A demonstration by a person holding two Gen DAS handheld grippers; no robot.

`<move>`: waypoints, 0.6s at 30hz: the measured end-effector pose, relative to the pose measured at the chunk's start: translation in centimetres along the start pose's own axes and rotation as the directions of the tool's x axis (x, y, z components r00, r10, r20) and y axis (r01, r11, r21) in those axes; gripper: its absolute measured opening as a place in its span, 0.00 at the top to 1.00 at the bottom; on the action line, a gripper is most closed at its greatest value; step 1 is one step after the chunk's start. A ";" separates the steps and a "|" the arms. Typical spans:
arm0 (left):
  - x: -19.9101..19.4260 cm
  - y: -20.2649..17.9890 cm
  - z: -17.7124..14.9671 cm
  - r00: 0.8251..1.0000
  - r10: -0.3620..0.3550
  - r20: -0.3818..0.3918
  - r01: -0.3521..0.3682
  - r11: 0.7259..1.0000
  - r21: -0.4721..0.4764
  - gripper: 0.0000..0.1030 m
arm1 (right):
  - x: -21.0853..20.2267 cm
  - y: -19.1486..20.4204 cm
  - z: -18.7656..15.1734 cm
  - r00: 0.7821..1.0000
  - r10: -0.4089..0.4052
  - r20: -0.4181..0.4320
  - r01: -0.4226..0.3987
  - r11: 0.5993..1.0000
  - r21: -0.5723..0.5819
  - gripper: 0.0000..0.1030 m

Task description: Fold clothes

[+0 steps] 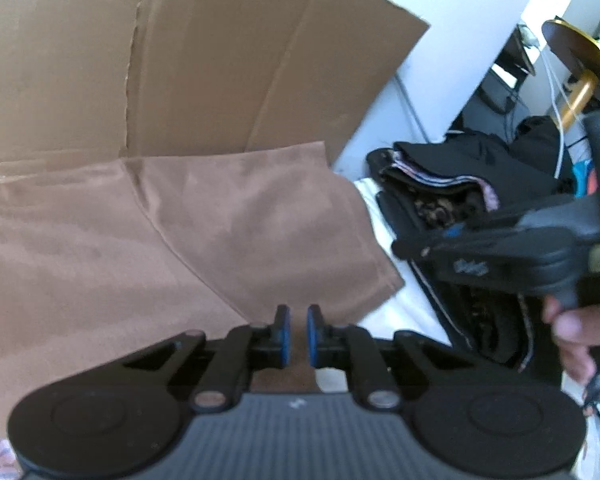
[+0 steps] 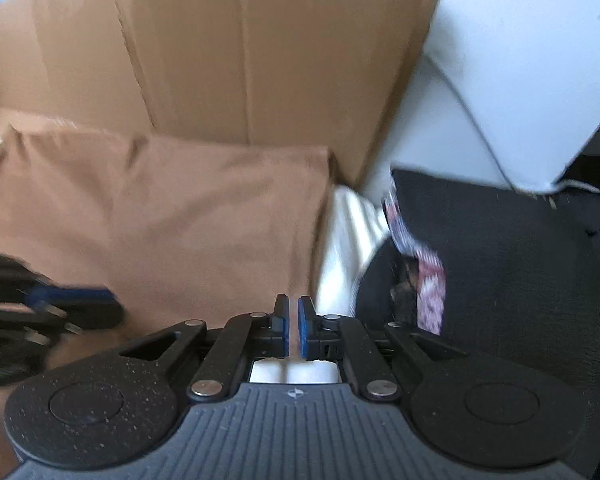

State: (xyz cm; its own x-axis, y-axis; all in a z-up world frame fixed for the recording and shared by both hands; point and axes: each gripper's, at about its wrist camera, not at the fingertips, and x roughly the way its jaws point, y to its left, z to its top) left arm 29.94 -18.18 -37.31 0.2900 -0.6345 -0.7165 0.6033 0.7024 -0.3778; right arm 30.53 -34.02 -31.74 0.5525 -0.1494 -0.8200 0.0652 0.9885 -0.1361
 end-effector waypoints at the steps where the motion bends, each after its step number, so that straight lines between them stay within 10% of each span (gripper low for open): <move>1: 0.1 0.1 0.1 1.000 0.000 0.002 0.000 1.000 -0.009 0.92 | -0.3 0.0 0.2 1.000 0.010 0.020 -0.010 1.000 -0.002 0.92; 7: 1.1 0.3 -0.1 1.000 -0.019 -0.013 0.018 0.998 -0.053 0.92 | 0.9 0.6 1.9 0.989 0.119 0.088 -0.119 0.993 -0.011 0.89; 11: -0.1 1.1 0.1 1.000 -0.015 0.009 0.016 0.997 -0.074 0.92 | 2.9 2.1 2.9 0.980 0.170 0.100 -0.169 0.985 -0.024 0.69; 18: -2.1 5.3 2.0 0.992 0.102 0.074 -0.090 0.984 -0.154 0.89 | 5.5 2.9 3.0 0.994 0.094 0.056 -0.093 0.995 -0.023 0.68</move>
State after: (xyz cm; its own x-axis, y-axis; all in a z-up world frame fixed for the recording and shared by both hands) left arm 33.96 -13.77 -36.61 0.4040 -0.5817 -0.7060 0.4534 0.7976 -0.3977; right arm 36.27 -31.88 -34.96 0.6021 -0.0541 -0.7966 -0.0052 0.9974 -0.0717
